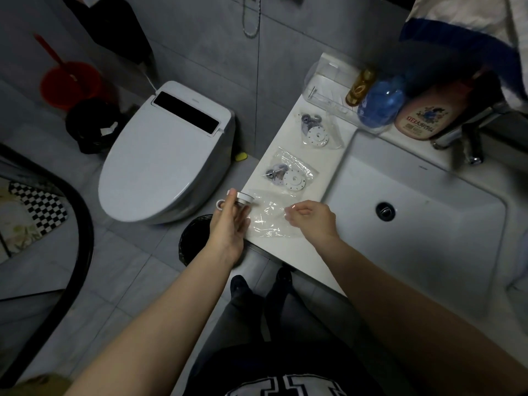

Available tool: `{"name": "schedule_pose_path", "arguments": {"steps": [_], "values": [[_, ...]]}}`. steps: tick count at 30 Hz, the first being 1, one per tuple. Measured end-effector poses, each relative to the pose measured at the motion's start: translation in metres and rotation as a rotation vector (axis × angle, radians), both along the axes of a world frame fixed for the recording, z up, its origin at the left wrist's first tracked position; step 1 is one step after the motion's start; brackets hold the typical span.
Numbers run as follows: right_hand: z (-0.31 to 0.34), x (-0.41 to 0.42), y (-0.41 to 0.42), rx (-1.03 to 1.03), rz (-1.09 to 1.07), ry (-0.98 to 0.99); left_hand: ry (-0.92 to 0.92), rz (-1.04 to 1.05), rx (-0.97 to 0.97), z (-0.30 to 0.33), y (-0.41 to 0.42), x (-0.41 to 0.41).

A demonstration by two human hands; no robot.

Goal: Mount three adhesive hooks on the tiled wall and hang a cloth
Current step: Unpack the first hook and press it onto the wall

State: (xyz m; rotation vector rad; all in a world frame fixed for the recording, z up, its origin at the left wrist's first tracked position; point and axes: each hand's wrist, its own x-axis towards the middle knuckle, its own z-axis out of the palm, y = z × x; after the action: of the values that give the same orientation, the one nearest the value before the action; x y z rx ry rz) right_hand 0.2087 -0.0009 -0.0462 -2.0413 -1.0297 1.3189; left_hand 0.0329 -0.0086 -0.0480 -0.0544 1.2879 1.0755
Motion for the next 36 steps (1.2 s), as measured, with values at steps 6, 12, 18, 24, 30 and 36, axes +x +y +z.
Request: {"name": "schedule_pose_path", "arguments": {"steps": [6,12,18,24,30,36], "values": [[0.005,-0.009,0.004,-0.069,0.167,0.067,-0.006,-0.008,-0.030,-0.006,0.002,-0.005],[0.009,-0.015,0.010,-0.059,0.026,0.265,-0.033,0.004,-0.053,-0.009,0.002,-0.010],[0.013,-0.011,0.015,-0.018,0.199,-0.066,-0.061,0.016,-0.050,-0.007,0.003,-0.009],[0.012,-0.017,0.021,-0.102,0.113,0.070,-0.090,-0.012,-0.047,-0.006,0.001,-0.007],[0.016,-0.006,0.019,-0.095,0.199,-0.025,-0.112,0.002,-0.053,-0.008,0.002,-0.008],[-0.002,0.008,0.008,0.175,-0.017,-0.387,-0.172,0.028,-0.015,-0.001,0.006,-0.008]]}}
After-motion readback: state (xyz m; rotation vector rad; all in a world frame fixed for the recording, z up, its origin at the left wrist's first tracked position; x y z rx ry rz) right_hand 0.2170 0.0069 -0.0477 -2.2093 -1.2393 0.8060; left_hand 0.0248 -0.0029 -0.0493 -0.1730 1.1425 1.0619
